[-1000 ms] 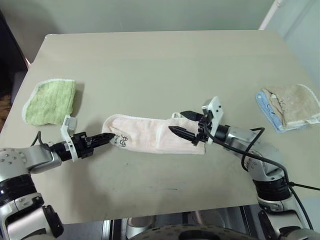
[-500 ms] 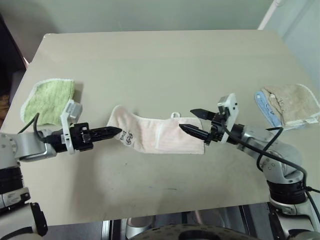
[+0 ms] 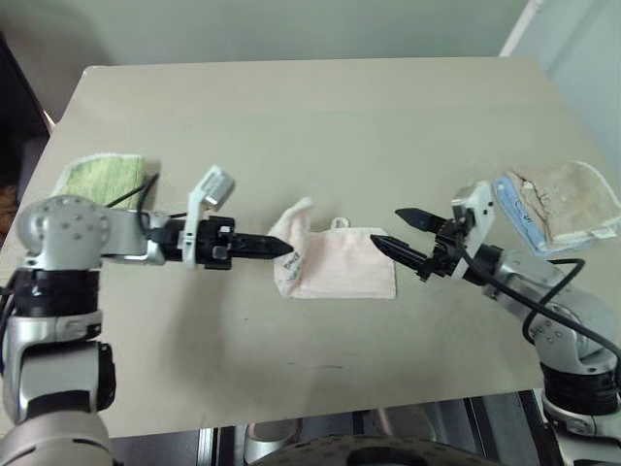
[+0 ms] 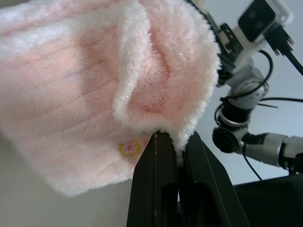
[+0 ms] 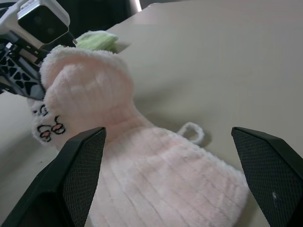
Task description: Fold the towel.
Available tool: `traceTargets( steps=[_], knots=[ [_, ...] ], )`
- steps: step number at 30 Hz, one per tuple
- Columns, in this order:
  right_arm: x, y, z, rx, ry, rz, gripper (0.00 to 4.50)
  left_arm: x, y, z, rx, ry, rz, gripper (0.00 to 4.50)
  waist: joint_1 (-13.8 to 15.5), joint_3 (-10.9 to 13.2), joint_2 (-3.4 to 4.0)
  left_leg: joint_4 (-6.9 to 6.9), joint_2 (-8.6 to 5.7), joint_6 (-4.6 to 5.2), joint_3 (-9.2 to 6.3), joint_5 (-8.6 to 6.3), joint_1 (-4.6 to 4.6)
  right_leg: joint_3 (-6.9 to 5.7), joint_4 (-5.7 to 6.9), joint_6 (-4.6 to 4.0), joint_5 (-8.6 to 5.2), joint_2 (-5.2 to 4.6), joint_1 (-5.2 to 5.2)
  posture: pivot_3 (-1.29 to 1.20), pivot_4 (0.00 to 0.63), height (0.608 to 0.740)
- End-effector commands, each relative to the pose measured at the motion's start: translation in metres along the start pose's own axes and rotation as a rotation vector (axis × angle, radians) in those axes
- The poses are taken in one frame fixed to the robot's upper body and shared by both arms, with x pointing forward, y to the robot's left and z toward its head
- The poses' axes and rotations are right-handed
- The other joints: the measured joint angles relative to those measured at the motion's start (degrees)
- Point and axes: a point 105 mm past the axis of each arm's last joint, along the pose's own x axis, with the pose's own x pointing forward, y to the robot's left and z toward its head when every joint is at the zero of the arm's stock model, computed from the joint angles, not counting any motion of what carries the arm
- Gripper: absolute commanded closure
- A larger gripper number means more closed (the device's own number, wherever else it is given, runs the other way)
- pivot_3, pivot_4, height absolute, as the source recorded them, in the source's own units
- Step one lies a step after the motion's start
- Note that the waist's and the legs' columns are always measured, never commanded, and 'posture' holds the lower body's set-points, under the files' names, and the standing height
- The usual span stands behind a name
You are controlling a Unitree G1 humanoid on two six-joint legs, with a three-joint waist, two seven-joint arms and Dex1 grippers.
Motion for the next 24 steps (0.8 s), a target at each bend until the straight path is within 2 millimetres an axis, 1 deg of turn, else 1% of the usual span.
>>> traceTargets(
  steps=[1,4,8,13,16,17,18,22,24],
  knots=[
    [-0.010,0.001,0.015,-0.051,-0.042,-0.033,0.00,0.031,-0.002,0.012,0.017,0.037,-0.055,4.48,0.3,0.0,0.00,0.06,0.02,0.06,-0.01,0.03,0.00,0.00,-0.07,0.05,0.01,0.00,0.10,0.00,0.150,0.740],
    [-0.014,0.000,0.017,-0.060,-0.041,-0.053,0.00,0.062,-0.003,0.017,0.050,0.089,-0.075,4.48,0.4,0.0,-0.02,0.28,0.04,0.26,0.04,0.04,-0.01,0.01,-0.10,0.14,-0.05,-0.02,0.24,0.00,0.150,0.740],
    [-0.017,-0.002,0.019,-0.069,-0.038,-0.076,0.00,0.084,-0.009,0.018,0.086,0.133,-0.098,4.48,0.0,0.1,-0.08,0.40,0.04,0.37,0.18,-0.03,-0.01,0.05,-0.13,0.43,0.04,-0.04,0.28,0.00,0.150,0.740],
    [-0.021,-0.004,0.020,-0.074,-0.033,-0.104,0.00,0.102,-0.013,0.007,0.150,0.195,-0.129,4.48,0.1,0.1,-0.08,0.40,0.07,0.40,0.22,-0.05,0.00,0.08,-0.12,0.65,-0.03,-0.04,0.29,0.00,0.150,0.740],
    [-0.022,-0.005,0.018,-0.076,-0.029,-0.120,0.00,0.108,-0.013,0.002,0.175,0.216,-0.149,4.48,0.3,0.1,-0.09,0.45,0.06,0.48,0.22,-0.10,0.00,0.12,-0.12,0.90,-0.15,-0.04,0.32,0.00,0.150,0.740],
    [-0.022,-0.005,0.018,-0.077,-0.029,-0.124,0.00,0.109,-0.012,0.000,0.184,0.224,-0.146,4.48,0.3,0.1,-0.08,0.49,0.06,0.51,0.22,-0.12,0.00,0.13,-0.12,1.23,-0.34,-0.05,0.35,0.00,0.150,0.740],
    [-0.022,-0.006,0.018,-0.078,-0.030,-0.126,0.00,0.110,-0.011,-0.001,0.191,0.230,-0.144,4.48,0.3,0.1,-0.08,0.52,0.06,0.54,0.22,-0.13,0.00,0.13,-0.12,1.25,-0.35,-0.05,0.37,0.00,0.150,0.740],
    [-0.023,-0.007,0.020,-0.082,-0.038,-0.138,0.00,0.110,-0.011,0.000,0.199,0.230,-0.151,3.49,0.3,0.1,-0.08,0.68,0.05,0.70,0.24,-0.23,-0.01,0.13,-0.12,1.31,-0.34,-0.08,0.45,0.00,0.150,0.740],
    [-0.023,-0.009,0.020,-0.082,-0.039,-0.145,0.00,0.108,-0.013,0.000,0.194,0.230,-0.163,2.78,0.3,0.1,-0.08,0.75,0.04,0.75,0.24,-0.26,0.00,0.13,-0.13,1.35,-0.32,-0.10,0.50,0.00,0.150,0.740]
  ],
)
